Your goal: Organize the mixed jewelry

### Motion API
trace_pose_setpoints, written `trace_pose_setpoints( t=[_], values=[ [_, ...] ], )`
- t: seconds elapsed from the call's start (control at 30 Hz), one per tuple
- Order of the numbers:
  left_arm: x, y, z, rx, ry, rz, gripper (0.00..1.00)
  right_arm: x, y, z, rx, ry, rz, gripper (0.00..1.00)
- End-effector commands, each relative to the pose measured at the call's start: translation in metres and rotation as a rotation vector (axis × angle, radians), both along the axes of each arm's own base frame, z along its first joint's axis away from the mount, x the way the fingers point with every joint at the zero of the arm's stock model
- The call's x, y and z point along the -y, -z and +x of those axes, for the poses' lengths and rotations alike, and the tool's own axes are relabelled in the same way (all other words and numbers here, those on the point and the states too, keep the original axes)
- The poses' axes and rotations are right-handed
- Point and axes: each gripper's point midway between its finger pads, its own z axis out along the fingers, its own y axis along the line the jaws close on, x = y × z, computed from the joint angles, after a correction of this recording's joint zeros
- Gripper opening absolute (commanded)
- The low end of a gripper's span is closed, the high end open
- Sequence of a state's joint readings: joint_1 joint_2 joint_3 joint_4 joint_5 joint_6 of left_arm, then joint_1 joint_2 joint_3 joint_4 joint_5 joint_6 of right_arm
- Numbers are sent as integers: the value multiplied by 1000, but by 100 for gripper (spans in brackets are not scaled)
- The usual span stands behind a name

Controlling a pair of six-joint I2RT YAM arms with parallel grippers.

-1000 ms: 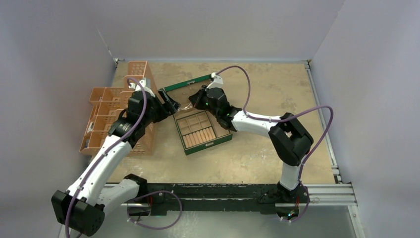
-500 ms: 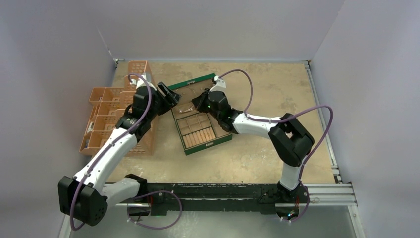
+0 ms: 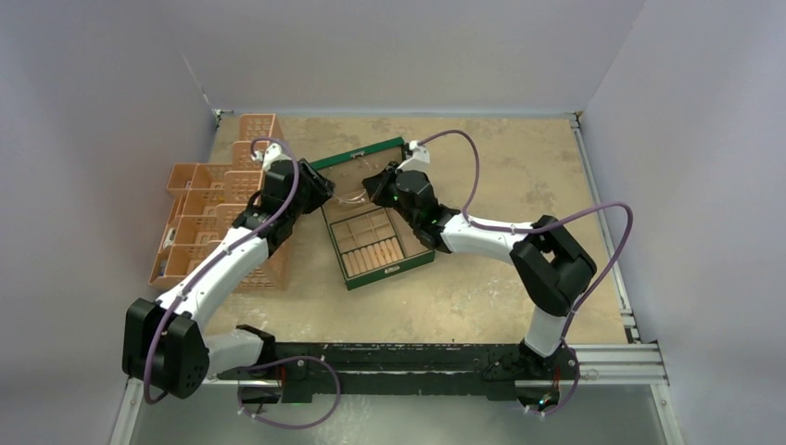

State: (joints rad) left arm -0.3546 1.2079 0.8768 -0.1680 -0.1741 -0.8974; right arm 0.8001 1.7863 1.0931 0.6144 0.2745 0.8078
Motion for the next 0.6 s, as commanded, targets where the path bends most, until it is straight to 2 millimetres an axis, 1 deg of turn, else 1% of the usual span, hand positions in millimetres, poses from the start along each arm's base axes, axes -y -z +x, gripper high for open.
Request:
trace_pose_setpoints(
  t=[0.0, 0.2, 0.4, 0.47, 0.57],
  values=[
    [-4, -10, 12, 58, -30, 6, 37, 0, -34, 6, 63, 20, 57, 5],
    [-8, -2, 14, 40, -52, 24, 33, -10, -19, 6, 26, -14, 48, 7],
    [-12, 6, 16, 18, -91, 29, 26, -15, -13, 8, -2, -20, 49, 8],
    [-14, 5, 16, 20, -101, 30, 24, -16, -11, 9, -15, -17, 47, 9],
    [-16, 5, 17, 23, -115, 33, 24, -16, -6, 12, -31, -10, 45, 11]
  ],
)
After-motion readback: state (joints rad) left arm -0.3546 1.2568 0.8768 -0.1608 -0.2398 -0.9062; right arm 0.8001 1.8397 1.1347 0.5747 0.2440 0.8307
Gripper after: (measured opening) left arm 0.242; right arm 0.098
